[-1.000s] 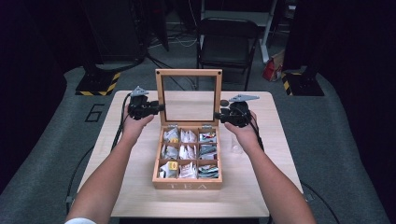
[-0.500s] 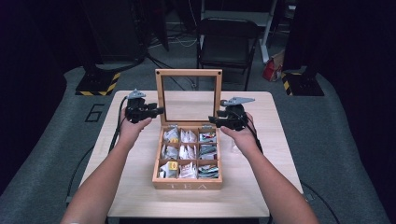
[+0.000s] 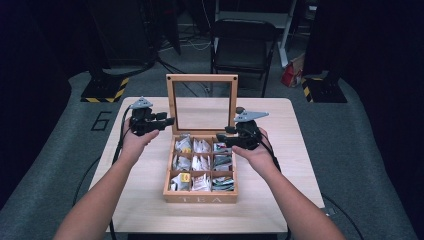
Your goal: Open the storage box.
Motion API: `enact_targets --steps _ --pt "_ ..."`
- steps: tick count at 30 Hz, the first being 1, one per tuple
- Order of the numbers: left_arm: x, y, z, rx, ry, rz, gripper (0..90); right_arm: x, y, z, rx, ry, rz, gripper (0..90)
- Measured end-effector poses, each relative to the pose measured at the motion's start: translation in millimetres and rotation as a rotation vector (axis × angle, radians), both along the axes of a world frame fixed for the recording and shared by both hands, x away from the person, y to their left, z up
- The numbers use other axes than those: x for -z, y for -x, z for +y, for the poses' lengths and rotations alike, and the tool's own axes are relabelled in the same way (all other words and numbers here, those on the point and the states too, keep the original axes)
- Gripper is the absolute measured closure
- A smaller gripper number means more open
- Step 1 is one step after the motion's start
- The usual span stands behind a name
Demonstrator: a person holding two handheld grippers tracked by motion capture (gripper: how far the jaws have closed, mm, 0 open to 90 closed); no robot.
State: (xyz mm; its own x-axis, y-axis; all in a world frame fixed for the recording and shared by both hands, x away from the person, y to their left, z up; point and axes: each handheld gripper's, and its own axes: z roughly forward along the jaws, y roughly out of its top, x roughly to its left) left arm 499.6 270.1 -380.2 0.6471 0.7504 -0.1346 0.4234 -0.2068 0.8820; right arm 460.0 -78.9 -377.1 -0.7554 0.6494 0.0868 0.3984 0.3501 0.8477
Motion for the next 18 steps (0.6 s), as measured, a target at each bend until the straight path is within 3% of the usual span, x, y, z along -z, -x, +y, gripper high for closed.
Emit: enact_targets --steps 7,18 --pt "-1.3 12.6 7.7 -0.018 0.003 -0.004 50.7 6.3 14.7 6.0 -0.056 0.041 -0.011 52.7" --pt "0.2 26.5 7.0 0.000 -0.018 -0.012 48.2 19.2 31.0 19.2 -0.106 0.041 -0.020 58.5"
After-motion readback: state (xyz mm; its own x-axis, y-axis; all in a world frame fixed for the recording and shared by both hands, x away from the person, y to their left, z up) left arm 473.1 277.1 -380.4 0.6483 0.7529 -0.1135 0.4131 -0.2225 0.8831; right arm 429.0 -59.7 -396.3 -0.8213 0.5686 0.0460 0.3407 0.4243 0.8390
